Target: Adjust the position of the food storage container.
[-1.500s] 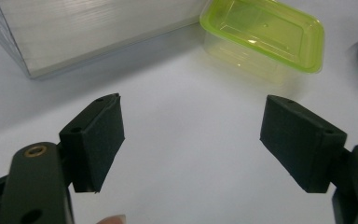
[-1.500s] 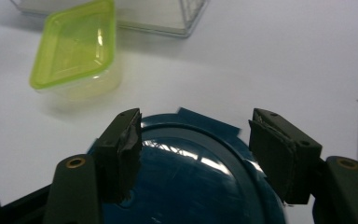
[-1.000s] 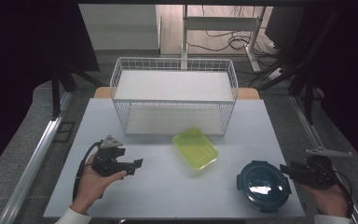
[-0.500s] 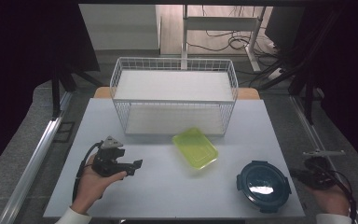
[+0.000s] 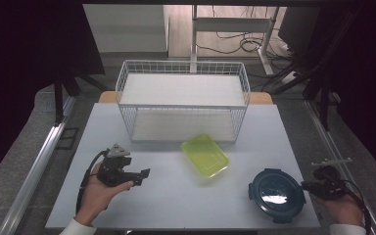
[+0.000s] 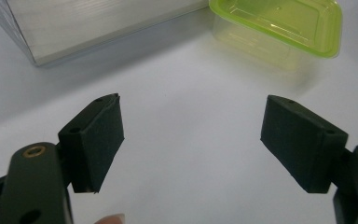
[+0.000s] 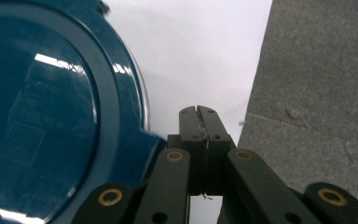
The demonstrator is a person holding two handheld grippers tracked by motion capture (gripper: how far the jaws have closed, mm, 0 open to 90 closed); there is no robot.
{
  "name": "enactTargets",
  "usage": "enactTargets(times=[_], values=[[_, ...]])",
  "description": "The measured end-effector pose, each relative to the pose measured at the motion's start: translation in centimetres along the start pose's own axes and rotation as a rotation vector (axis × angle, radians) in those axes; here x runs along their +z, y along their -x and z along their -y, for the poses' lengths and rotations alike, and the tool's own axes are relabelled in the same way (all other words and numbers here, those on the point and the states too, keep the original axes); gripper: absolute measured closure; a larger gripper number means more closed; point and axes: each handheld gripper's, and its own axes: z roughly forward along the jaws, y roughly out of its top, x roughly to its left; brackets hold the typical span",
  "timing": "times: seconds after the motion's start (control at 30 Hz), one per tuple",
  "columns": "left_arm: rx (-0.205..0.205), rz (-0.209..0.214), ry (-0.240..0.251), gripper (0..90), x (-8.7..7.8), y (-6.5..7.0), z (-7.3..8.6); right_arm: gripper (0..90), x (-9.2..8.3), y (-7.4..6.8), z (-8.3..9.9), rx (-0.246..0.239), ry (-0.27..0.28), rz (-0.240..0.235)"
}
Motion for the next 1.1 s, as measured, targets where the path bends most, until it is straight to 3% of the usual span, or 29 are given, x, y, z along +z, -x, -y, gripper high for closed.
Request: enactTargets(times=[0.4, 0.67, 1.1], values=[[0.011, 0.006, -0.013, 20.9, 0.3, 0.3, 0.0, 88.9, 0.7, -0.8, 0.7, -0.003, -0.085, 0.018], [0.013, 0.007, -0.018, 20.9, 0.5, 0.3, -0.1, 88.9, 0.8, -1.6, 0.5, -0.017, -0.088, -0.02], [0.014, 0.009, -0.027, 20.9, 0.7, 0.3, 0.0, 88.9, 1.6, -4.8, -0.6, -0.098, -0.087, -0.088]])
